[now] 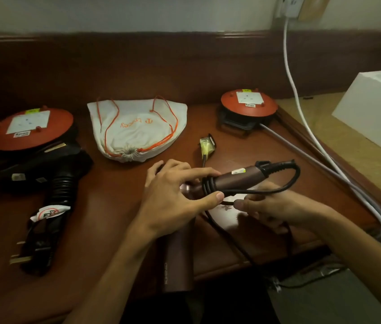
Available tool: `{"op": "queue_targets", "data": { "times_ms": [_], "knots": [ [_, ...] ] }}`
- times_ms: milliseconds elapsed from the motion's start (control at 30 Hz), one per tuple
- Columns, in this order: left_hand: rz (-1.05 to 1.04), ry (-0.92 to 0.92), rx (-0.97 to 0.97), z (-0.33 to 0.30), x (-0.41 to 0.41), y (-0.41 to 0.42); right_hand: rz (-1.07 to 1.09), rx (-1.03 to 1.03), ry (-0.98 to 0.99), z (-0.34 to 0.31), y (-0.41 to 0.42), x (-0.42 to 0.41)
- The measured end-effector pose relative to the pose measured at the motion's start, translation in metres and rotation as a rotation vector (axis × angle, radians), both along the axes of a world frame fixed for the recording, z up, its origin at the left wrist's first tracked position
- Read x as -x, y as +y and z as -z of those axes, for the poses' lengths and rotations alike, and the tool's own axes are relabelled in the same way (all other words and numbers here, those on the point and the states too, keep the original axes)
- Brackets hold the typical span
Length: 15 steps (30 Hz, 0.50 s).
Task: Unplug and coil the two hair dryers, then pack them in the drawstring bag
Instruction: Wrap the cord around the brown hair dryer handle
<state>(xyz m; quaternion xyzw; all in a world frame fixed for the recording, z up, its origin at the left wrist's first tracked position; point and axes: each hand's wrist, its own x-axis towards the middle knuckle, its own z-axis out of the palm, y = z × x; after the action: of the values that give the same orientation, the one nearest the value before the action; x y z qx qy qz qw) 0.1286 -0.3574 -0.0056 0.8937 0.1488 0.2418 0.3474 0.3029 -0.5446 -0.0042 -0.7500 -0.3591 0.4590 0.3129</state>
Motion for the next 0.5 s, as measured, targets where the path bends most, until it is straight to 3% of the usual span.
{"op": "queue_targets", "data": {
  "times_ms": [133, 233, 367, 500],
  "knots": [
    [0.114, 0.053, -0.035, -0.003, 0.002, 0.003, -0.112, -0.039, 0.078, -0.003, 0.016, -0.034],
    [0.164, 0.112, -0.085, -0.006, 0.007, 0.003, -0.289, 0.084, 0.104, -0.012, 0.039, -0.058],
    [0.160, 0.293, -0.211, -0.013, 0.006, 0.000, -0.446, 0.107, 0.130, -0.033, 0.069, -0.053],
    [0.131, 0.474, -0.312, -0.021, 0.000, -0.004, -0.536, 0.160, -0.056, -0.068, 0.080, -0.041]
  ]
}}
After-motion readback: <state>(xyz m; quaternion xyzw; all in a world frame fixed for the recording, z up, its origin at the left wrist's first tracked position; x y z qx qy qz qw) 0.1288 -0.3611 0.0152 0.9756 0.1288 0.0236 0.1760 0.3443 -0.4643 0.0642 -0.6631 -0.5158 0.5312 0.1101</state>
